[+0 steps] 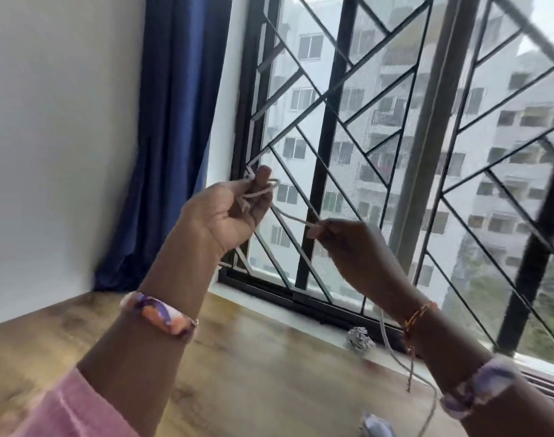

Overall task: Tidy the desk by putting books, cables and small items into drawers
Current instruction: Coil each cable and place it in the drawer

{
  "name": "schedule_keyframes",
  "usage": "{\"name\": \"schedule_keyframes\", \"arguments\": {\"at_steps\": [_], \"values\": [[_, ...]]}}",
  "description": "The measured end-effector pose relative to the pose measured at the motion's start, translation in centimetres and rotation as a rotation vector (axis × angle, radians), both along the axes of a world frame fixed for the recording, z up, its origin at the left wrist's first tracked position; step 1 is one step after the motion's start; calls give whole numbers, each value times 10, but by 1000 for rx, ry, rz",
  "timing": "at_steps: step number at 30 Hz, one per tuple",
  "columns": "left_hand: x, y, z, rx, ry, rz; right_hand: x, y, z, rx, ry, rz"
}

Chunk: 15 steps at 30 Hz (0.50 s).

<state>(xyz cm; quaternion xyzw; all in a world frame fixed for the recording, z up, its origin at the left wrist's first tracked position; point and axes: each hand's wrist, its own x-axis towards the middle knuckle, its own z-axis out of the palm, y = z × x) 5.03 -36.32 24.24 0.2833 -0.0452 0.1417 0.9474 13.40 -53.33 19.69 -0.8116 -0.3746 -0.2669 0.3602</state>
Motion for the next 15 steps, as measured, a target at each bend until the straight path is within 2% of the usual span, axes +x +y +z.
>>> {"name": "schedule_keyframes", "arguments": {"at_steps": [2,4,5,8,9,11,13,15], "values": [[5,1,-4,-47,32,8,-5,-2,-1,-78,-88,-59],[5,-2,-11,36,10,40,-9,-5,5,-58,-106,-68],[4,-4,-15,150,-2,86,-12,-7,8,32,-18,-16],[-1,-15,-21,623,-90,260,-25,-6,16,386,588,384],[-3,-21,-21,767,-131,301,-28,-1,17,435,714,489],[-9,-33,-18,961,-199,391,-35,9,19,512,790,637],[-15,-36,-13,972,-236,431,-40,15,23,553,757,704],[-20,-31,-12,851,-248,354,-43,16,26,524,688,730]]}}
